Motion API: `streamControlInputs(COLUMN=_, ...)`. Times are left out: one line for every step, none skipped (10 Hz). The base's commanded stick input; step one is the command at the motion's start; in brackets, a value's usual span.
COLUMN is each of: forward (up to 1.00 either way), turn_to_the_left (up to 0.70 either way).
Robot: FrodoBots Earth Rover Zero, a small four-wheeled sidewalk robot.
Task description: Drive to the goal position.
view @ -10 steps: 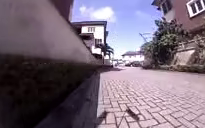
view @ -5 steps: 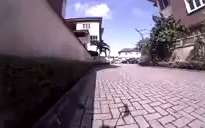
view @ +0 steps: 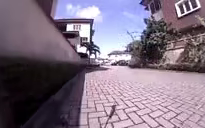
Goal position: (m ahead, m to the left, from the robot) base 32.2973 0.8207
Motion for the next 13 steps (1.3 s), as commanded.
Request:
streamControlInputs(forward=0.69, turn_to_the_left=0.03)
streamControlInputs(forward=0.69, turn_to_the_left=0.03)
streamControlInputs(forward=0.69, turn_to_the_left=0.03)
streamControlInputs(forward=0.69, turn_to_the_left=0.03)
streamControlInputs(forward=0.69, turn_to_the_left=0.03)
streamControlInputs(forward=0.69, turn_to_the_left=0.03)
streamControlInputs(forward=0.69, turn_to_the_left=0.03)
streamControlInputs(forward=0.69, turn_to_the_left=0.03)
streamControlInputs(forward=0.69, turn_to_the_left=0.03)
streamControlInputs(forward=0.69, turn_to_the_left=0.03)
streamControlInputs(forward=0.69, turn_to_the_left=0.03)
streamControlInputs(forward=0.69, turn_to_the_left=0.03)
streamControlInputs(forward=0.69, turn_to_the_left=0.03)
